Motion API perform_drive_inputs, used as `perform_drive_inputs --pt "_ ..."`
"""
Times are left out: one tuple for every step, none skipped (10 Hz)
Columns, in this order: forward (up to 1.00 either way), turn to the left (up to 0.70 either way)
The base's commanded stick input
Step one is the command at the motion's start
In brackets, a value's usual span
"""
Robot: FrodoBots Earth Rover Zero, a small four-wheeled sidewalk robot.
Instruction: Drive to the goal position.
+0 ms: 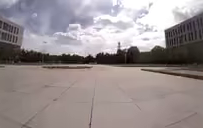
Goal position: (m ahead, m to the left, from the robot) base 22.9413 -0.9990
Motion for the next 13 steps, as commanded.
perform_drive_inputs --pt "1.0 0.0" --pt "1.0 0.0" --pt "1.0 0.0" --pt "1.0 0.0" --pt "1.0 -0.01" --pt "1.0 -0.19" --pt "1.0 -0.4" --pt "1.0 -0.4" --pt "1.0 -0.4" --pt "1.0 -0.4" --pt "1.0 -0.4" --pt "1.0 -0.37" --pt "1.0 -0.07"
